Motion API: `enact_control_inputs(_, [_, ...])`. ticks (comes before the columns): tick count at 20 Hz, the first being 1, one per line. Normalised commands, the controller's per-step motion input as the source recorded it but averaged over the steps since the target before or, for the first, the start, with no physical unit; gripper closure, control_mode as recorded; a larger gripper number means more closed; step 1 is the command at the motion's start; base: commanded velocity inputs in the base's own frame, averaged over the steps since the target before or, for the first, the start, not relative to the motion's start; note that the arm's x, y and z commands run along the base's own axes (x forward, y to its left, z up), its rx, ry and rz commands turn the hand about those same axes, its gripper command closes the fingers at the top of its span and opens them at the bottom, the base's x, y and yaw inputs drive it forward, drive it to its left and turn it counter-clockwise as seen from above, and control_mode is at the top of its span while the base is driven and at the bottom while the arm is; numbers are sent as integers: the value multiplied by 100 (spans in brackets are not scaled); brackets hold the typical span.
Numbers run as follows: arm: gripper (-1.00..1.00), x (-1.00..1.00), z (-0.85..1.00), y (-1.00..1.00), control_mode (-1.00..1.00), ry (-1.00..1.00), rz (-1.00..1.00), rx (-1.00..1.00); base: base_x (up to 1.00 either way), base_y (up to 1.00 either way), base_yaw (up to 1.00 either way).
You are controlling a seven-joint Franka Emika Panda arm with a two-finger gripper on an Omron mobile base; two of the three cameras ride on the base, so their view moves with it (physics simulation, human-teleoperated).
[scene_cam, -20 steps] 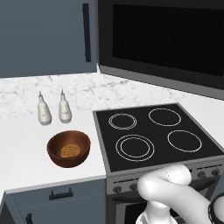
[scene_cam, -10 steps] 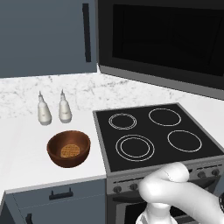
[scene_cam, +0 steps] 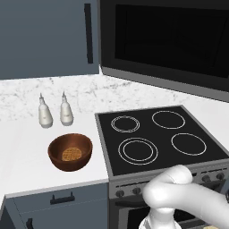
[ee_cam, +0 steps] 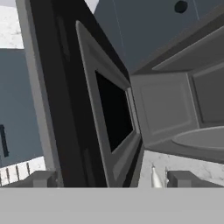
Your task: Open the microwave, place the bowl with waffle inside the microwave, then close the microwave door and turn it on.
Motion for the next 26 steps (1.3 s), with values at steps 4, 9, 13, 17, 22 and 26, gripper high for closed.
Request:
enact_control_inputs(4, [-100,26,-3,0,-100,0,0,0,0,0,0])
enact_control_inputs(9, [-100,24,-2,3,-100,0,0,0,0,0,0])
enact_control_inputs(13, [-100,49,-10,8,-100,0,0,-2,0,0,0])
enact_control_inputs(17, [-100,31,0,0,-100,0,0,-1,0,0,0])
enact_control_inputs(22, [-100,28,0,0,-100,0,0,-1,0,0,0])
enact_control_inputs(26, [-100,-3,0,15,-100,0,0,0,0,0,0])
